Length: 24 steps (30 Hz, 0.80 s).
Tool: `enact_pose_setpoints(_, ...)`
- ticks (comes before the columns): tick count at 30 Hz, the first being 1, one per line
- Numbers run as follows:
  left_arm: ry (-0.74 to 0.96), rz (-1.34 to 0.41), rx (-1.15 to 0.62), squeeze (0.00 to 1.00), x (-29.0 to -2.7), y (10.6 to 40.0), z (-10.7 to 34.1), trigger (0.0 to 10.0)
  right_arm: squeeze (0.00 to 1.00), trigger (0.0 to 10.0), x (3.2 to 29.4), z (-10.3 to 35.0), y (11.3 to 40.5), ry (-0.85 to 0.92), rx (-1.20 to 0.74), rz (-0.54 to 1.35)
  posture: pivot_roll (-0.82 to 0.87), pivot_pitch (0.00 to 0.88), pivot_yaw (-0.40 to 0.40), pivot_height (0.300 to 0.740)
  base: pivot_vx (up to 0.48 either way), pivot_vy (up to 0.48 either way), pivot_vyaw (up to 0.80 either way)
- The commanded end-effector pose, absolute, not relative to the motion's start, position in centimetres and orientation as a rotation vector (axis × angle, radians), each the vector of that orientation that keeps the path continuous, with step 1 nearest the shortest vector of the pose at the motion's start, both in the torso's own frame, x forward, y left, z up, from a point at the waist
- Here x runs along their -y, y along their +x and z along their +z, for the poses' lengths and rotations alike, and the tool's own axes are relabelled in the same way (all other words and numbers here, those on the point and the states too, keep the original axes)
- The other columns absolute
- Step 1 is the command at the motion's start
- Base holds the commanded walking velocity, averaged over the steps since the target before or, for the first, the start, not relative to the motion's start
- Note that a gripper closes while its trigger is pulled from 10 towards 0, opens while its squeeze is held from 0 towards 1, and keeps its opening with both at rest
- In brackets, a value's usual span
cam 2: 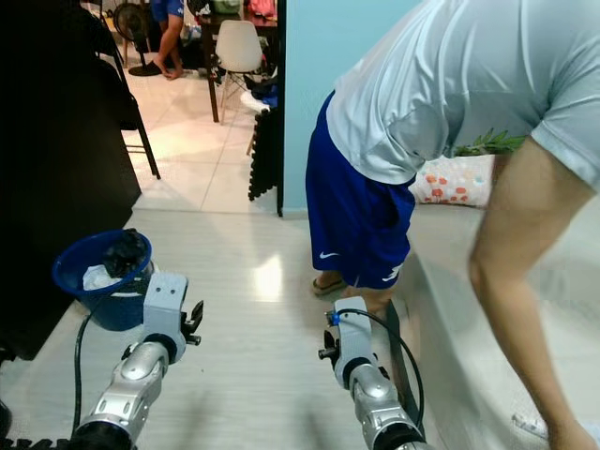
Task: Clean up the room
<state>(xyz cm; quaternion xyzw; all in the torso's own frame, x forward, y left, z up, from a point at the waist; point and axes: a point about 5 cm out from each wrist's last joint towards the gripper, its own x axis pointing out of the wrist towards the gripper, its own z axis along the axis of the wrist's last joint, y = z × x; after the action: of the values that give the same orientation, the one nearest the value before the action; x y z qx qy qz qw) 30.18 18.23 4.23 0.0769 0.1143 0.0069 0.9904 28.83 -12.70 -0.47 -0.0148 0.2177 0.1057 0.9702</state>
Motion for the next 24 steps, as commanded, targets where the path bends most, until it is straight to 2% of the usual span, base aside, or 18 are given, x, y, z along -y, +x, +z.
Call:
enact_pose_setpoints(1,0.171,0.009,-0.288,0.00,-18.3,29.3,2.7,10.0,0.00,10.0,13.1,-1.2,28.2,-0.041,-0.477,0.204,0.12,0.000,-0.071,0.740,0.000,0.000,0.00)
enact_pose_setpoints(3,0.171,0.009,-0.288,0.00,-18.3,29.3,2.7,10.0,0.00,10.0,13.1,-1.2,28.2,-0.041,-0.477,0.204,0.12,0.000,-0.071,0.740,0.000,0.000,0.00)
enact_pose_setpoints(6,0.159,-0.002,-0.377,0.00,-18.2,28.5,0.8,10.0,0.00,10.0,13.3,-1.9,27.7,-0.054,-0.538,0.198,0.11,0.000,-0.073,0.740,0.000,0.000,0.00)
enact_pose_setpoints(8,0.126,-0.013,-0.525,0.00,-18.2,27.2,-1.4,10.0,0.00,10.0,14.1,-3.5,26.5,-0.020,-0.701,0.122,0.11,0.000,-0.073,0.740,0.000,0.000,0.00)
enact_pose_setpoints(13,0.111,-0.016,-0.654,0.00,-18.2,25.9,-3.1,10.0,0.00,10.0,15.1,-4.8,25.0,0.010,-0.838,0.041,0.10,0.000,-0.074,0.740,0.000,0.000,0.00)
enact_pose_setpoints(15,0.087,0.001,-0.764,0.00,-18.2,24.4,-4.6,10.0,0.00,10.0,15.9,-6.1,23.2,-0.010,-0.953,0.009,0.10,0.000,-0.067,0.740,0.000,0.000,0.00)
enact_pose_setpoints(24,0.091,-0.040,-0.804,0.00,-17.6,23.7,-5.2,10.0,0.00,10.0,15.6,-6.8,22.2,-0.064,-0.994,0.057,0.10,0.000,-0.057,0.740,0.000,0.000,0.00)
